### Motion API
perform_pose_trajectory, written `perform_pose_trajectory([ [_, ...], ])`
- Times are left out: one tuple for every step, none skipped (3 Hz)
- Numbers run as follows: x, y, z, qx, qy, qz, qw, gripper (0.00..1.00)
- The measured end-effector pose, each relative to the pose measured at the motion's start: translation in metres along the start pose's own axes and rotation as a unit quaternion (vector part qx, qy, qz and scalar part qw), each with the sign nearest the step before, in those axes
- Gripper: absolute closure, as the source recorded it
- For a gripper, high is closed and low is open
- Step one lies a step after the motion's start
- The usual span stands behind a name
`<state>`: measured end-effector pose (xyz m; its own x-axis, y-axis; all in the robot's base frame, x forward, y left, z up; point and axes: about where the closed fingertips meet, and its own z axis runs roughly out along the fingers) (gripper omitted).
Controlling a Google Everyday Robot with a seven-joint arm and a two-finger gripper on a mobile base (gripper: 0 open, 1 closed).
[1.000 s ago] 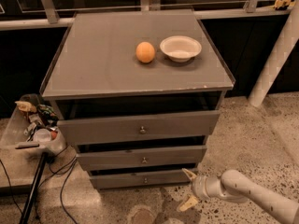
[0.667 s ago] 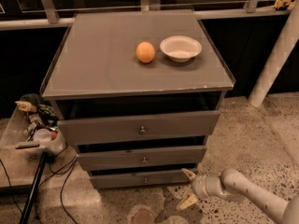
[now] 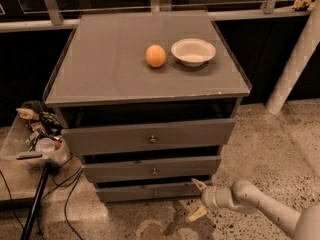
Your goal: Open bottom drawer
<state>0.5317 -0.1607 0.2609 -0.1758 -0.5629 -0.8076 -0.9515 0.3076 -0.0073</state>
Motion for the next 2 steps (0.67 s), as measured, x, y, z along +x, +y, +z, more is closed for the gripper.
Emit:
perform_pose_trajectory([
  [0.004,-0.014,0.008,0.012,0.005,-0.005,0.9999,0.0],
  [0.013,-0.028,0.016,0.018,0.016,-0.007,0.9997,0.0],
])
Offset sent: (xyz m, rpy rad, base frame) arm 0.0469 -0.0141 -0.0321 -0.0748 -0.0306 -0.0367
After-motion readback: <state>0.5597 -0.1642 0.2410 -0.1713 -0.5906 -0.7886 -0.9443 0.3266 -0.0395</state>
